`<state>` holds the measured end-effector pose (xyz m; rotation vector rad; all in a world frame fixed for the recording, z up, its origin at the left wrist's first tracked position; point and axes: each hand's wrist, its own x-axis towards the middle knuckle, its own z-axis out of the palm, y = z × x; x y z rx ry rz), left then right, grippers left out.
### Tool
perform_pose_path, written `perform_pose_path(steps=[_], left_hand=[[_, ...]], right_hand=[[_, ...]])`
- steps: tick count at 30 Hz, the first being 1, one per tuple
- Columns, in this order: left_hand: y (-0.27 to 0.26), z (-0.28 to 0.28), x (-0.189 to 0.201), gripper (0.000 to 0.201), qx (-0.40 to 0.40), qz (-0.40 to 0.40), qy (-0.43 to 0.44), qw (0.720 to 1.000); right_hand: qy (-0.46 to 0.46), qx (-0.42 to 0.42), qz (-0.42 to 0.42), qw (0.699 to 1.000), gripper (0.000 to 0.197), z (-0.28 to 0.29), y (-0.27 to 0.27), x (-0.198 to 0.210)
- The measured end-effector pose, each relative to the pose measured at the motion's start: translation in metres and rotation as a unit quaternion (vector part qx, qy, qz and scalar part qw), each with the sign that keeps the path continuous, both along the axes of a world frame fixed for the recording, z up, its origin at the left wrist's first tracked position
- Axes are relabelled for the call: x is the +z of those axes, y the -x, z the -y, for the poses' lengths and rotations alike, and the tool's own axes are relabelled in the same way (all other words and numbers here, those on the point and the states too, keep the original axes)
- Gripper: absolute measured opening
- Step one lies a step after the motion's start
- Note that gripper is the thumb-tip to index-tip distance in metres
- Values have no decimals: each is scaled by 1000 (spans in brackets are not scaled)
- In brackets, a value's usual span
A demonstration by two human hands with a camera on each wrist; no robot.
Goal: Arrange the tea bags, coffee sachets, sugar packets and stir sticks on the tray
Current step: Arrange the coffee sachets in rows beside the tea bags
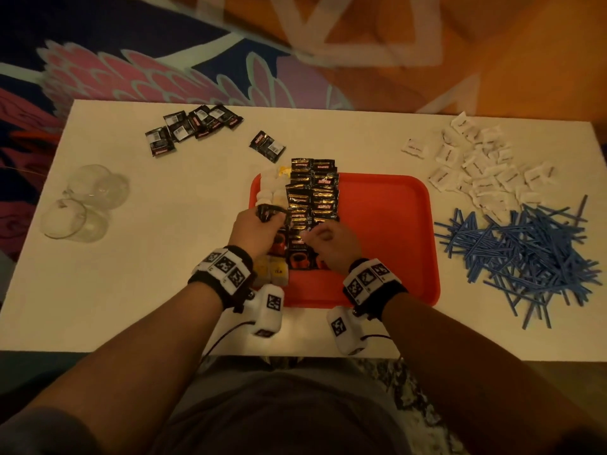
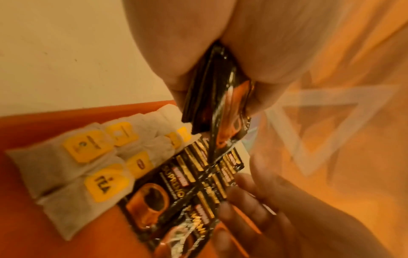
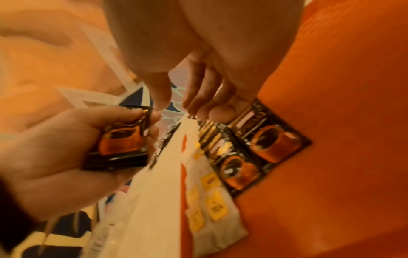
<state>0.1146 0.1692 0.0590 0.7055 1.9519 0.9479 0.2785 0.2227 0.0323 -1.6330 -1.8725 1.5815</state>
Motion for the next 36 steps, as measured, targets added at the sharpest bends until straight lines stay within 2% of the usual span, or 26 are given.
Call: perform_pose_path(steps=[1, 3, 6, 11, 16, 19, 21, 23, 27, 29, 32, 36], left_hand=[[0, -1, 4, 2, 21, 31, -18, 999], [-1, -3, 11, 10, 63, 107, -51, 991], [-1, -5, 19, 16, 96, 172, -70, 978], [9, -6, 27, 7, 146, 268, -67, 950], [15, -3, 20, 9, 142, 271, -14, 952], [20, 2, 14, 12, 149, 289, -2, 946], [20, 5, 10, 6, 140, 273, 2, 952], [18, 7, 7, 8, 123, 259, 13, 958], [15, 10, 0, 4, 112, 211, 10, 971], [16, 11, -2, 4, 112, 180, 8, 977], [19, 13, -5, 2, 141, 227, 14, 964], [25, 20, -9, 4, 166, 259, 34, 951]], right_hand=[[35, 4, -29, 999, 30, 1, 7, 5], [90, -5, -89, 992, 29, 4, 20, 14], [79, -12, -149, 986, 10, 7, 32, 25], [6, 2, -117, 993, 8, 2, 31, 29], [-5, 62, -107, 992, 10, 5, 32, 33], [0, 49, -93, 995, 8, 8, 31, 30], [2, 56, -78, 995, 12, 10, 30, 27], [-22, 79, -67, 994, 18, 13, 31, 25], [-52, 103, -24, 993, 13, 17, 27, 17], [-42, 102, 21, 994, 11, 19, 20, 8], [-7, 76, 90, 993, 13, 21, 4, -9], [28, 25, 134, 990, 21, 24, -10, -25]])
